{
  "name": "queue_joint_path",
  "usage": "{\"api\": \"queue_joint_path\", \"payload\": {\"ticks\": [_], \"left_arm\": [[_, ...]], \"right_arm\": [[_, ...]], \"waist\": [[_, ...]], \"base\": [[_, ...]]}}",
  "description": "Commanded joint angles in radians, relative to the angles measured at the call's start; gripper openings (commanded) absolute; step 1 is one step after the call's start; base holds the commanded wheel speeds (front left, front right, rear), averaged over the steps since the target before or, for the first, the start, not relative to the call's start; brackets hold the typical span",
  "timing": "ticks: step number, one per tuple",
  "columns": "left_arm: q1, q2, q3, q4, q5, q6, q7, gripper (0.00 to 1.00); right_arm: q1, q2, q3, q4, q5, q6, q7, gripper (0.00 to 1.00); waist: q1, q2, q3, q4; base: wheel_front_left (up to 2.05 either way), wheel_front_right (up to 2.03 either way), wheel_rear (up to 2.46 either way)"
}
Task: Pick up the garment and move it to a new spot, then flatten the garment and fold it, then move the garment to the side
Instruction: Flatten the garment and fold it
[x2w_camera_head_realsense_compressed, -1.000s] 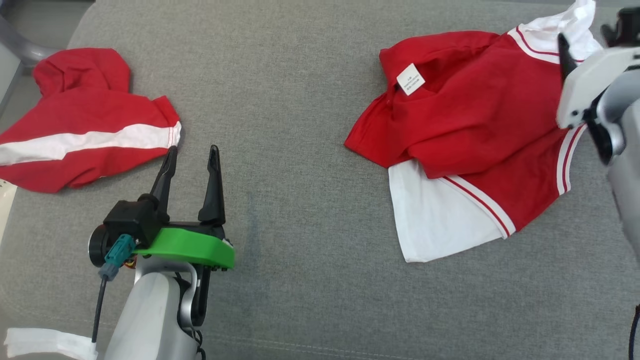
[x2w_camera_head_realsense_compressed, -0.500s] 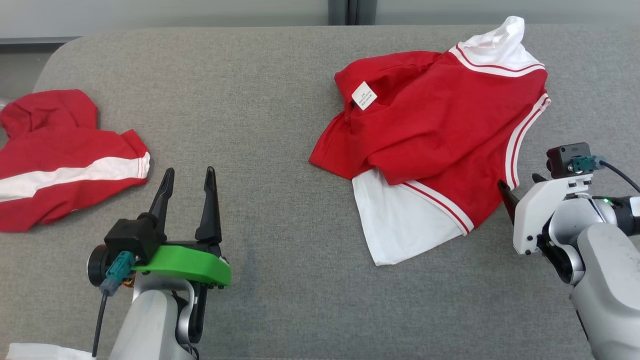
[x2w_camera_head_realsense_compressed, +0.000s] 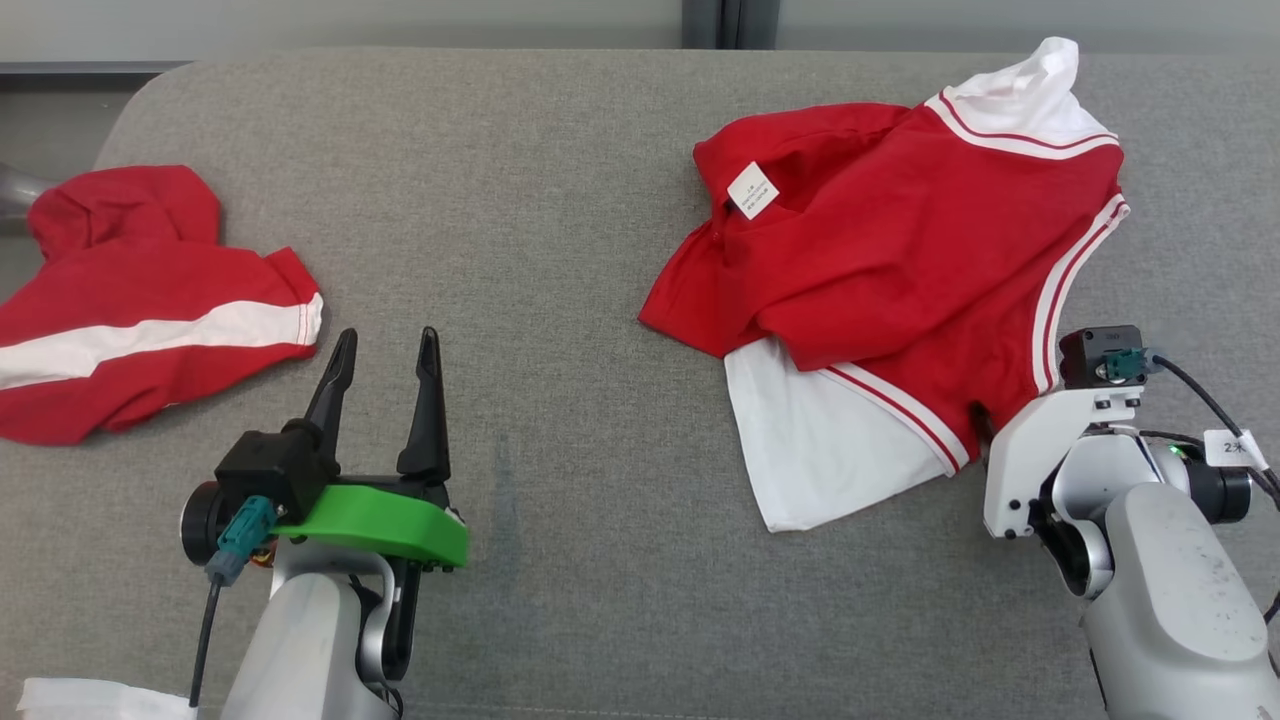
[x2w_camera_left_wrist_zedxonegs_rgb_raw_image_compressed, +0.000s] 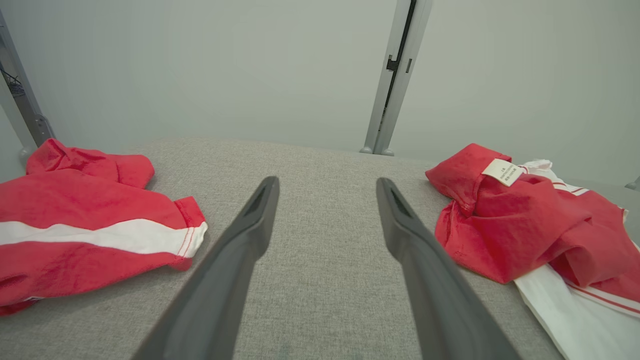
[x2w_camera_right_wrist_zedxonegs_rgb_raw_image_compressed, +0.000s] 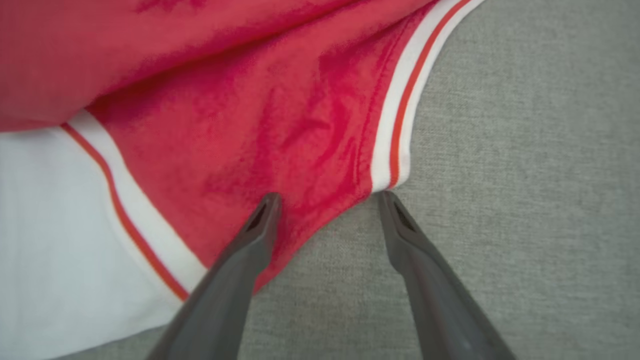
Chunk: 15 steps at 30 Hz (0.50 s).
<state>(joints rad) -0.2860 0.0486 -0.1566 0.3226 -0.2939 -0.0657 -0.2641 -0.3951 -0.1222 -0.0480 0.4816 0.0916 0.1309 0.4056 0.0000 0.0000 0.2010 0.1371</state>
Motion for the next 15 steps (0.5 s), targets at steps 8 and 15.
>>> {"api": "queue_joint_path", "payload": {"ticks": [8, 15], "left_arm": [[-0.019, 0.003, 0.01, -0.007, -0.002, 0.003, -0.001, 1.0], [-0.011, 0.004, 0.011, -0.006, -0.01, 0.003, -0.001, 1.0]], "right_arm": [[-0.009, 0.042, -0.033, 0.062, -0.061, 0.0, -0.005, 0.0], [-0.002, -0.02, -0.143, -0.05, -0.136, -0.001, -0.044, 0.0]], "waist": [[0.0, 0.0, 0.016, 0.004], [0.0, 0.0, 0.0, -0.004]], "base": [[0.0, 0.0, 0.0], [0.0, 0.0, 0.0]]}}
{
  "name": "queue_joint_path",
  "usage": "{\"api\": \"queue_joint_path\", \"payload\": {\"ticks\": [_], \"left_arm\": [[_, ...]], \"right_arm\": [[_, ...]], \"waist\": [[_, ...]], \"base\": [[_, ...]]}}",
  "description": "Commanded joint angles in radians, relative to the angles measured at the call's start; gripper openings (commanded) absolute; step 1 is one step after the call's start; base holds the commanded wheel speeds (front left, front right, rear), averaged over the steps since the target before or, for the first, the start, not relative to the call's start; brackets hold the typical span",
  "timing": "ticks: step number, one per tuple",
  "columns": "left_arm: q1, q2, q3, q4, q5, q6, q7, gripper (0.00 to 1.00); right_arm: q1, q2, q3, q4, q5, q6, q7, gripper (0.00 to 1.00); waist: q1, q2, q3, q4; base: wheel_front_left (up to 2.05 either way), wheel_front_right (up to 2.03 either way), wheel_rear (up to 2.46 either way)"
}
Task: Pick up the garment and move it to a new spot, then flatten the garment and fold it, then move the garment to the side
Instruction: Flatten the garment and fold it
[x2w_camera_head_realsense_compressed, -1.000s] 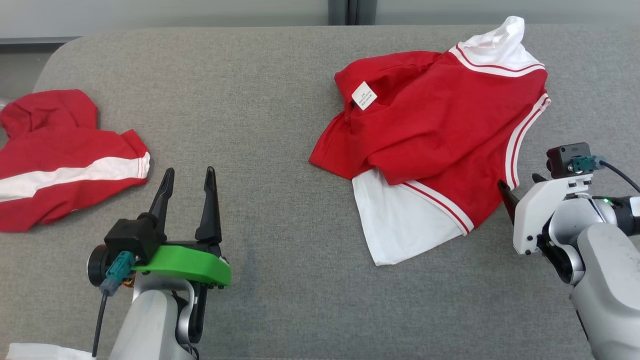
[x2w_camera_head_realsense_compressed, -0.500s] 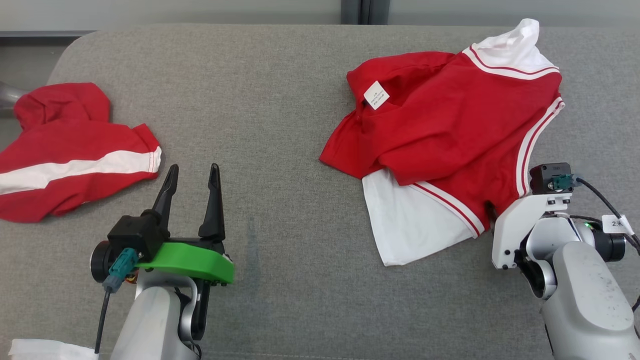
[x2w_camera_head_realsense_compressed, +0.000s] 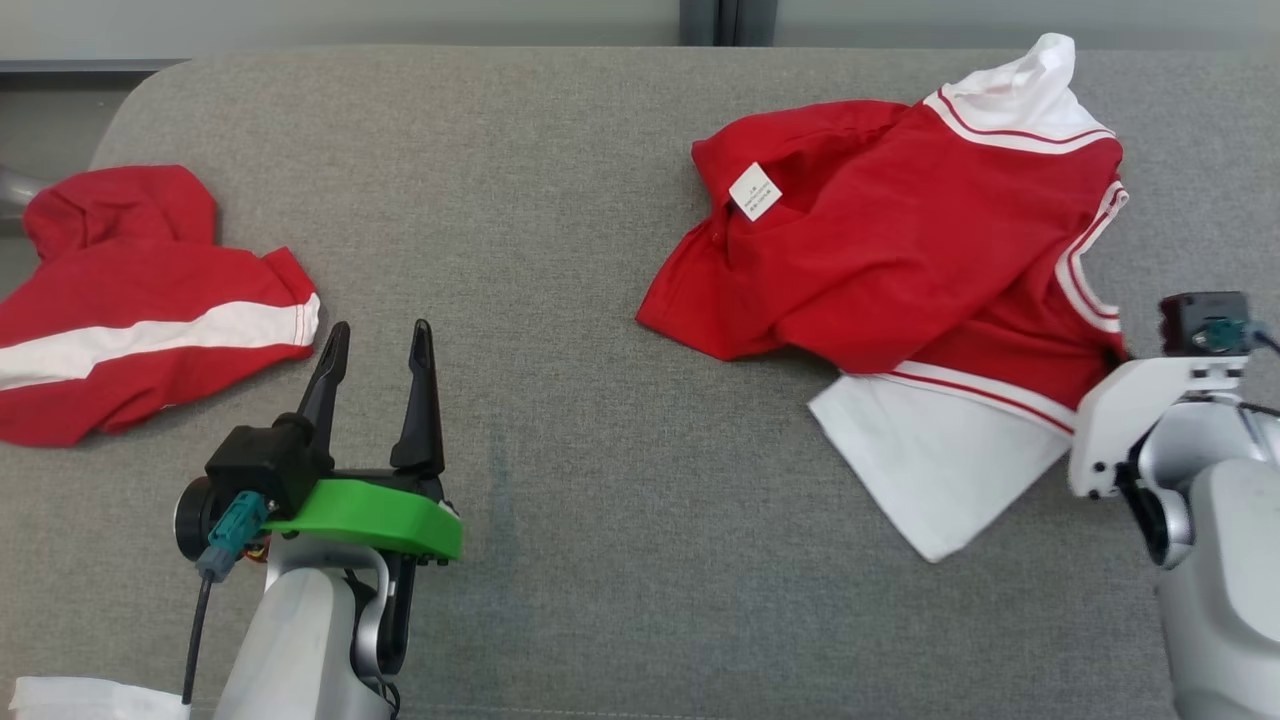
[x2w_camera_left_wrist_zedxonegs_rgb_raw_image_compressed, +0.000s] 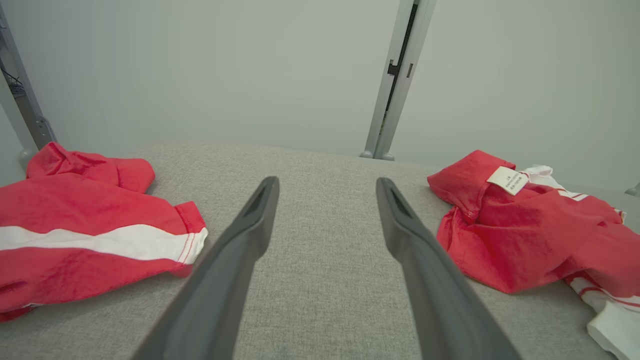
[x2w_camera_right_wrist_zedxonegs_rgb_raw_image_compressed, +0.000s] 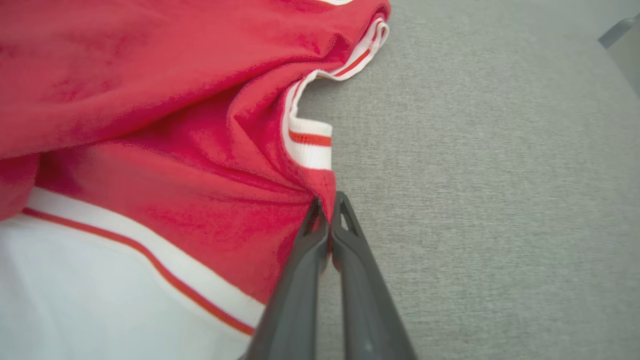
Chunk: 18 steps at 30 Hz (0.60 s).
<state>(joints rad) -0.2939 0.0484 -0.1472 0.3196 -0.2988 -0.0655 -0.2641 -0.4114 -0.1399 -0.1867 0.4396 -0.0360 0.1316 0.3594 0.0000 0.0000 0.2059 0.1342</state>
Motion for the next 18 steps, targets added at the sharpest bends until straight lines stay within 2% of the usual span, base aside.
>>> {"api": "queue_joint_path", "payload": {"ticks": [1, 6, 11, 12, 13, 18], "left_arm": [[0.0, 0.004, 0.003, -0.004, -0.005, 0.005, -0.001, 1.0], [0.015, 0.004, 0.005, -0.007, -0.004, 0.009, 0.0, 1.0], [0.012, 0.004, 0.008, -0.007, -0.001, 0.006, 0.0, 1.0], [0.01, 0.004, 0.008, -0.007, 0.0, 0.005, 0.0, 1.0], [0.008, 0.004, 0.008, -0.007, 0.001, 0.004, 0.0, 1.0], [0.011, 0.004, 0.005, 0.0, 0.003, -0.001, 0.0, 1.0]], "right_arm": [[0.023, -0.007, -0.025, -0.036, -0.016, -0.001, 0.008, 0.0], [0.074, -0.06, -0.103, -0.168, -0.041, -0.002, 0.084, 0.0], [0.087, -0.116, -0.135, -0.202, -0.059, -0.002, 0.102, 0.0], [0.08, -0.122, -0.137, -0.197, -0.058, -0.001, 0.088, 0.85], [0.072, -0.124, -0.144, -0.19, -0.059, -0.002, 0.07, 1.0], [0.05, -0.111, -0.151, -0.145, -0.074, -0.001, -0.027, 1.0]], "waist": [[0.0, 0.0, -0.008, -0.003], [0.0, 0.0, -0.019, -0.016], [0.0, 0.0, -0.017, -0.024], [0.0, 0.0, -0.015, -0.025], [0.0, 0.0, -0.015, -0.025], [0.0, 0.0, -0.022, -0.025]], "base": [[0.0, 0.0, 0.0], [0.0, 0.0, 0.0], [0.0, 0.0, 0.0], [0.0, 0.0, 0.0], [0.0, 0.0, 0.0], [0.0, 0.0, 0.0]]}}
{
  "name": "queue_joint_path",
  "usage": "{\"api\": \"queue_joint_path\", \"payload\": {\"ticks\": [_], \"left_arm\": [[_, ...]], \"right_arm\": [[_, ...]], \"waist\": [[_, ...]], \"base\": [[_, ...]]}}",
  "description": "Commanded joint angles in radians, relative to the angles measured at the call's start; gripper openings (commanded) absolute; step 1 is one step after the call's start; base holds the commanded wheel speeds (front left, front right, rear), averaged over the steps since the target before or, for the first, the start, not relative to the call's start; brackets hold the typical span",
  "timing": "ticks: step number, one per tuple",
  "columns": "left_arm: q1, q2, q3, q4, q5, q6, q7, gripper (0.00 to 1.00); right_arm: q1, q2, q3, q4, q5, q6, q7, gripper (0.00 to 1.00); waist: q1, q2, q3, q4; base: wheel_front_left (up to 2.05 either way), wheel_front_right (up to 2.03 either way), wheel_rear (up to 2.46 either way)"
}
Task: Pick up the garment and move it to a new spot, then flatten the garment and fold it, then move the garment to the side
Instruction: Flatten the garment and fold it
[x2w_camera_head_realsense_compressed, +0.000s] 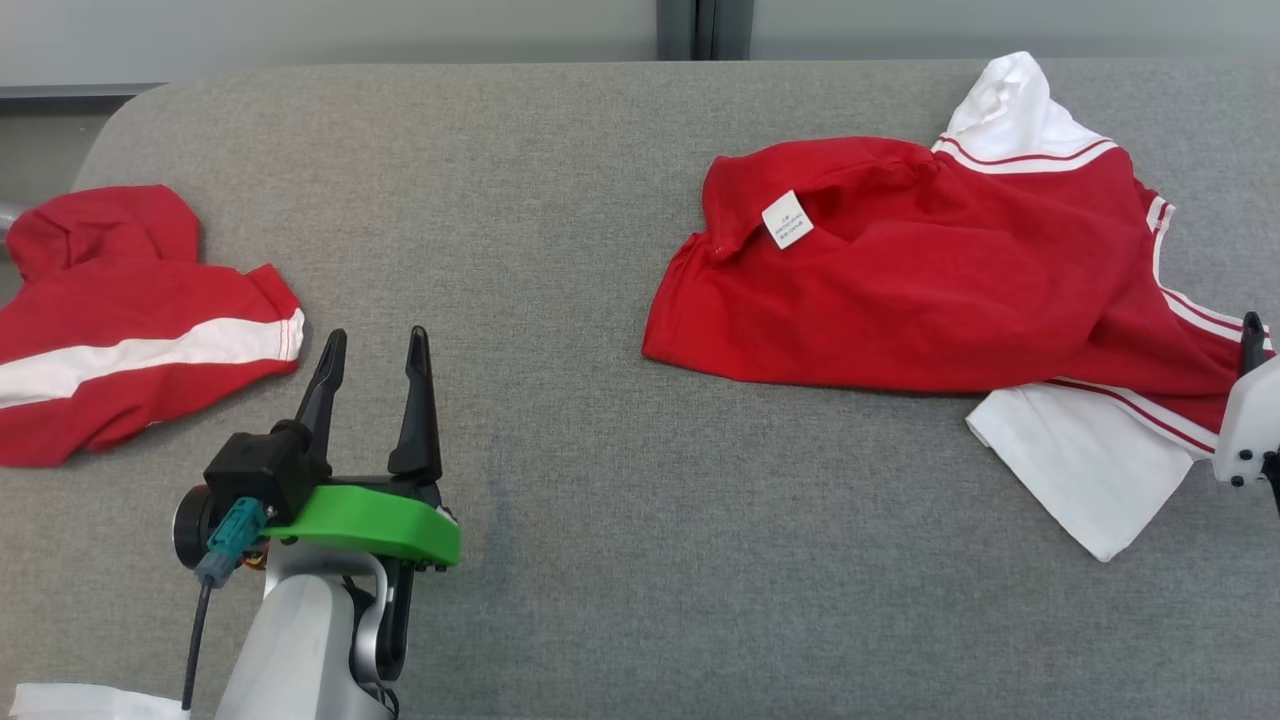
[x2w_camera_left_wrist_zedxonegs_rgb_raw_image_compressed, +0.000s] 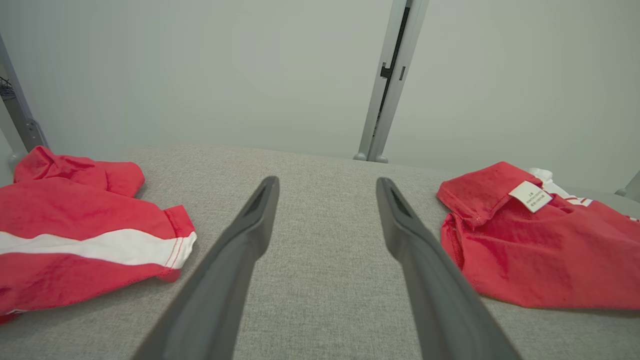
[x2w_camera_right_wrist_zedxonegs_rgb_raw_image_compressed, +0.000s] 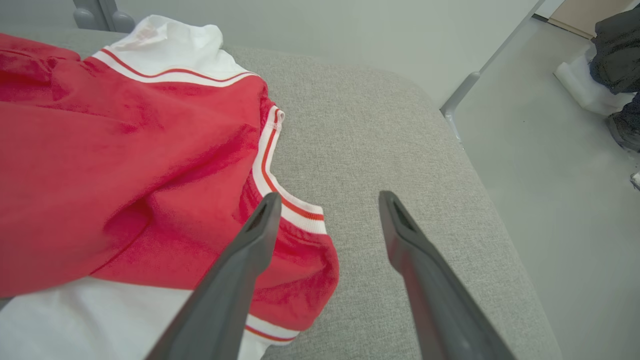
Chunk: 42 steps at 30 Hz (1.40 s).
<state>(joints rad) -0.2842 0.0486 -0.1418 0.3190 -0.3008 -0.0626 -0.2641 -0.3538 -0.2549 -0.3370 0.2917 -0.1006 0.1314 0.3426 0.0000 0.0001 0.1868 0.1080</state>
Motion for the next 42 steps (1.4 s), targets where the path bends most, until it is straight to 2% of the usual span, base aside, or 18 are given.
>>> {"api": "queue_joint_path", "payload": {"ticks": [1, 4, 11, 19, 25, 37, 42], "left_arm": [[0.005, 0.003, -0.001, 0.002, 0.005, -0.004, 0.0, 1.0], [0.017, 0.004, -0.002, 0.005, 0.005, -0.001, 0.0, 1.0], [0.054, 0.003, 0.02, 0.009, 0.009, 0.004, 0.0, 1.0], [0.096, 0.003, 0.048, 0.008, 0.021, -0.004, 0.0, 1.0], [0.133, 0.003, 0.067, 0.003, 0.031, -0.006, 0.0, 1.0], [0.162, 0.003, 0.062, -0.002, 0.035, -0.013, 0.0, 1.0], [0.09, 0.003, 0.021, 0.05, 0.009, -0.025, 0.0, 1.0]], "right_arm": [[-0.004, 0.012, -0.002, 0.005, -0.016, -0.001, -0.037, 1.0], [0.018, 0.031, 0.028, -0.01, -0.008, -0.001, -0.13, 1.0], [0.098, 0.091, 0.199, -0.049, 0.076, -0.001, -0.333, 1.0], [0.201, 0.13, 0.377, -0.074, 0.172, -0.001, -0.478, 1.0], [0.252, 0.113, 0.443, -0.071, 0.222, -0.001, -0.532, 1.0], [0.291, 0.128, 0.404, -0.123, 0.229, -0.001, -0.532, 1.0], [0.271, 0.135, 0.41, -0.144, 0.234, -0.001, -0.523, 1.0]], "waist": [[0.0, -0.0001, -0.008, 0.001], [0.0, -0.0001, -0.022, 0.001], [0.0, -0.0001, -0.063, -0.021], [0.0, -0.0001, -0.103, -0.047], [0.0, -0.0001, -0.14, -0.055], [0.0, -0.0001, -0.151, -0.065], [0.0, -0.0001, -0.115, -0.084]], "base": [[0.0, 0.0, 0.0], [0.0, 0.0, 0.0], [0.0, 0.0, 0.0], [0.0, 0.0, 0.0], [0.0, 0.0, 0.0], [0.0, 0.0, 0.0], [0.0, 0.0, 0.0]]}}
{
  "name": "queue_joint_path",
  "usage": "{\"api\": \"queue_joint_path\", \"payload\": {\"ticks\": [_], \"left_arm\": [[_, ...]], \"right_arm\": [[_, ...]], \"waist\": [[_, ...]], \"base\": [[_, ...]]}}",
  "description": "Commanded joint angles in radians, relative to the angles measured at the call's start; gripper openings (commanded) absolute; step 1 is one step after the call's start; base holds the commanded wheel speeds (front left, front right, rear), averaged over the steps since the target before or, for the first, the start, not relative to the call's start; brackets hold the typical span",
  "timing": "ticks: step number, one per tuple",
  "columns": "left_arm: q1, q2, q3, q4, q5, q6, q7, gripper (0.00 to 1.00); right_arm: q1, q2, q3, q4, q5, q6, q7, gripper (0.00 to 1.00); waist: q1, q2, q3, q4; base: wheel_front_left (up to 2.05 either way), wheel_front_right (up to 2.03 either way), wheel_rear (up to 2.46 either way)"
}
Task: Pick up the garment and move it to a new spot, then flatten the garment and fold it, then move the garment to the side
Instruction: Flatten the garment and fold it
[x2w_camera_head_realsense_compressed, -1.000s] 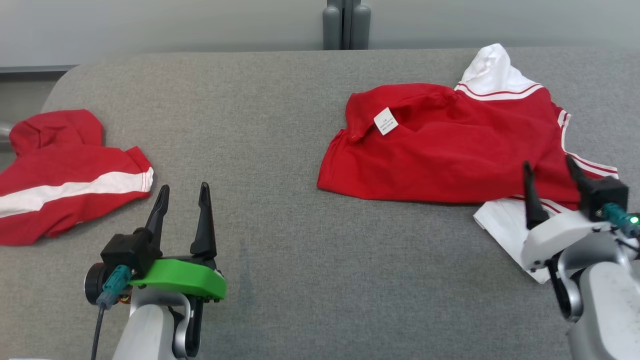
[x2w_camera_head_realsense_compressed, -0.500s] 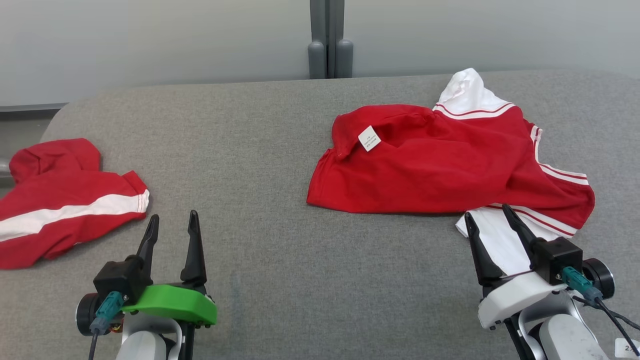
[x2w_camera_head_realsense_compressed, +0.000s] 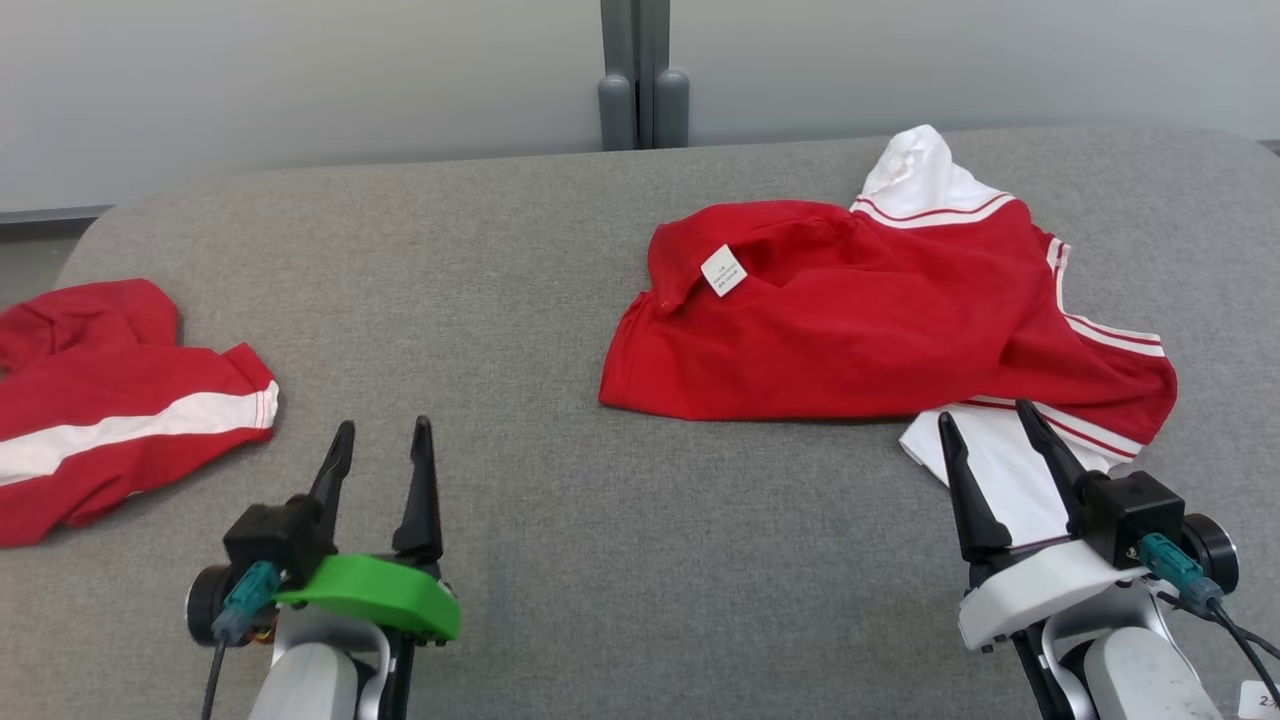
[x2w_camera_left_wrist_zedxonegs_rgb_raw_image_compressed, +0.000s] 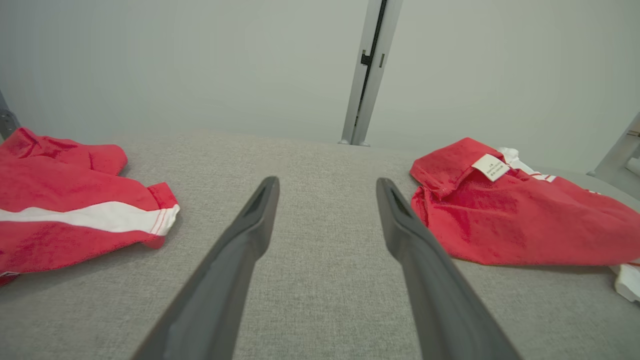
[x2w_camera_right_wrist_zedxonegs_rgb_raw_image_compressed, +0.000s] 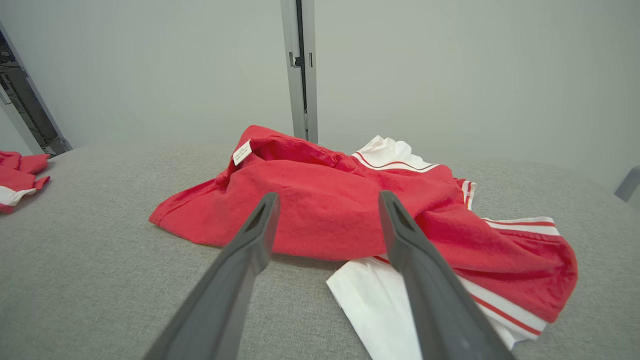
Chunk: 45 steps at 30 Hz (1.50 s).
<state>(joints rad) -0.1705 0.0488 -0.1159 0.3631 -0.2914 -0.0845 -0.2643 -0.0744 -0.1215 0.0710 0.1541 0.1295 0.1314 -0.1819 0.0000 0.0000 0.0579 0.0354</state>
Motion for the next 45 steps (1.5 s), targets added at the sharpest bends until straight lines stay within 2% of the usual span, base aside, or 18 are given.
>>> {"api": "queue_joint_path", "payload": {"ticks": [1, 9, 15, 23, 32, 33, 34, 35, 45], "left_arm": [[-0.049, 0.003, -0.022, 0.029, -0.009, -0.007, 0.0, 1.0], [-0.25, 0.003, -0.18, 0.273, -0.069, -0.037, 0.07, 1.0], [-0.379, 0.004, -0.259, 0.405, -0.118, -0.043, 0.109, 1.0], [-0.49, 0.005, -0.274, 0.562, -0.148, -0.042, 0.138, 1.0], [-0.532, 0.008, -0.299, 0.656, -0.161, -0.045, 0.114, 1.0], [-0.535, 0.008, -0.309, 0.659, -0.16, -0.046, 0.109, 0.73], [-0.535, 0.008, -0.322, 0.658, -0.164, -0.046, 0.103, 0.12], [-0.534, 0.007, -0.332, 0.655, -0.173, -0.046, 0.1, 0.0], [-0.481, 0.005, -0.42, 0.599, -0.294, -0.046, 0.047, 0.0]], "right_arm": [[-0.014, 0.002, 0.006, -0.008, 0.006, -0.001, 0.001, 1.0], [-0.053, 0.016, 0.035, 0.001, 0.021, -0.001, -0.016, 1.0], [-0.083, 0.017, 0.075, 0.014, 0.03, -0.001, -0.027, 1.0], [-0.117, 0.008, 0.115, 0.038, 0.041, -0.001, -0.045, 1.0], [-0.121, 0.005, 0.119, 0.059, 0.049, -0.001, -0.06, 1.0], [-0.12, 0.004, 0.117, 0.059, 0.049, -0.001, -0.061, 1.0], [-0.12, 0.004, 0.116, 0.06, 0.047, -0.001, -0.062, 1.0], [-0.12, 0.004, 0.114, 0.061, 0.045, -0.001, -0.063, 1.0], [-0.098, -0.003, 0.097, 0.058, 0.033, -0.001, -0.053, 1.0]], "waist": [[0.0, 0.0, 0.023, -0.018], [0.0, 0.0, 0.092, -0.102], [0.0, 0.0, 0.147, -0.167], [0.0, 0.0, 0.195, -0.228], [0.0, 0.0, 0.188, -0.242], [0.0, 0.0, 0.186, -0.24], [0.0, 0.0, 0.184, -0.238], [0.0, 0.0, 0.183, -0.236], [0.0, 0.0, 0.15, -0.184]], "base": [[0.0, 0.0, 0.0], [0.0, 0.0, 0.0], [0.0, 0.0, 0.0], [0.0, 0.0, 0.0], [0.0, 0.0, 0.0], [0.0, 0.0, 0.0], [0.0, 0.0, 0.0], [0.0, 0.0, 0.0], [0.0, 0.0, 0.0]]}}
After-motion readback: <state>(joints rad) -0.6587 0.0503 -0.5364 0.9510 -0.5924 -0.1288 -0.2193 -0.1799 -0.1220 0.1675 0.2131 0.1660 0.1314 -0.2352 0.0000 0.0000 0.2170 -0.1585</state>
